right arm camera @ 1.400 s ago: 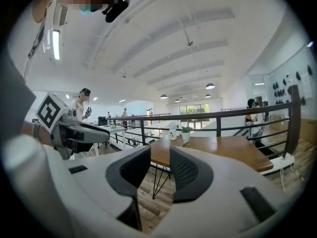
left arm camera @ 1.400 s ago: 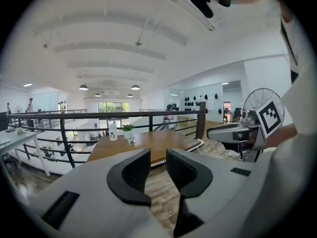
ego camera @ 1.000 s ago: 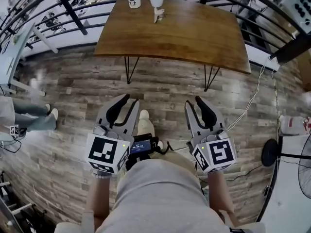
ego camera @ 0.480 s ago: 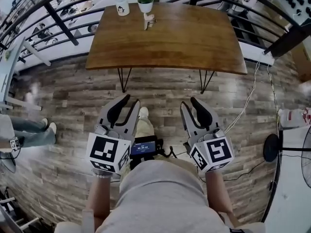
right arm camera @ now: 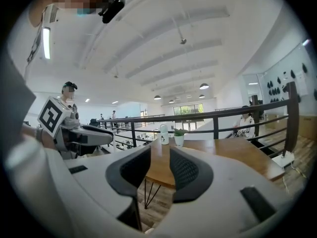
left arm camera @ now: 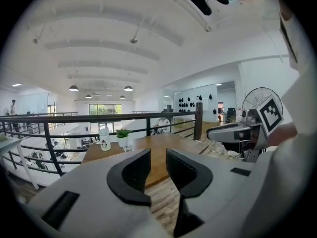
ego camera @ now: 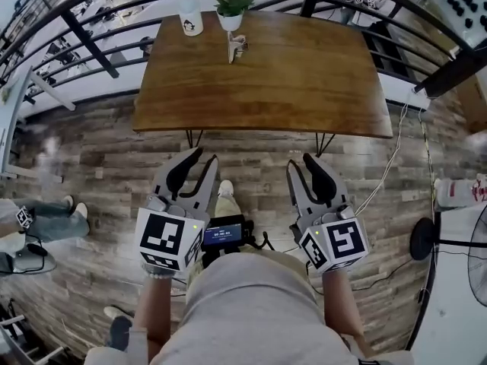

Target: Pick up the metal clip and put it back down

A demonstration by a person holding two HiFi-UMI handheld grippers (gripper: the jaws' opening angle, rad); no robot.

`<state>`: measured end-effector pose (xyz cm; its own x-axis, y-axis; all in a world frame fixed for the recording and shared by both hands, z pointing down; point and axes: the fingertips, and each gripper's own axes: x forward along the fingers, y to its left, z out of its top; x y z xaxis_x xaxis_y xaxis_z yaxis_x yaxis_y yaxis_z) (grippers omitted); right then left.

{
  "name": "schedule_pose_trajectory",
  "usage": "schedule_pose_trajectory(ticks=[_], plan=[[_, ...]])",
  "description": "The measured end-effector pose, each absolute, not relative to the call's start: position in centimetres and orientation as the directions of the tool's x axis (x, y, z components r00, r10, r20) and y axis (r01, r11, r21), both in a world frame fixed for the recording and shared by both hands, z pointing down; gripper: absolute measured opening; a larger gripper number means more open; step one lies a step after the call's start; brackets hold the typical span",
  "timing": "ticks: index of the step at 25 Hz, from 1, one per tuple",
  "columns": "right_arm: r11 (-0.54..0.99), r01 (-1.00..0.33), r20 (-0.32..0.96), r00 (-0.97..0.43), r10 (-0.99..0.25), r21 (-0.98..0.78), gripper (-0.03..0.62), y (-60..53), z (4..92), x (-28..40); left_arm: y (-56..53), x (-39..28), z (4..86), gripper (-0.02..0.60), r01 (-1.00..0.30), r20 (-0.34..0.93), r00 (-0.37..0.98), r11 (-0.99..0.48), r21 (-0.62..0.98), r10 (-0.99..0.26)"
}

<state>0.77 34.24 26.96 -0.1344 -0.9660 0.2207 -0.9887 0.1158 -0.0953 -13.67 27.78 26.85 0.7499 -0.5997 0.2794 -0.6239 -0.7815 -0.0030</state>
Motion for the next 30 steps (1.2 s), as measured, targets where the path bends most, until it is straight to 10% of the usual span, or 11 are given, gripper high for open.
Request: schedule_pose_trajectory(ticks=[30], plan=[[0.055, -0.997, 0.289, -0.070, -0.955, -0.060, 0.117, 9.0, 26.6, 3.8, 1.6, -10.0, 27.1, 0.100, -0.572, 0.302, 0.783, -0.820, 0.007, -0.544]])
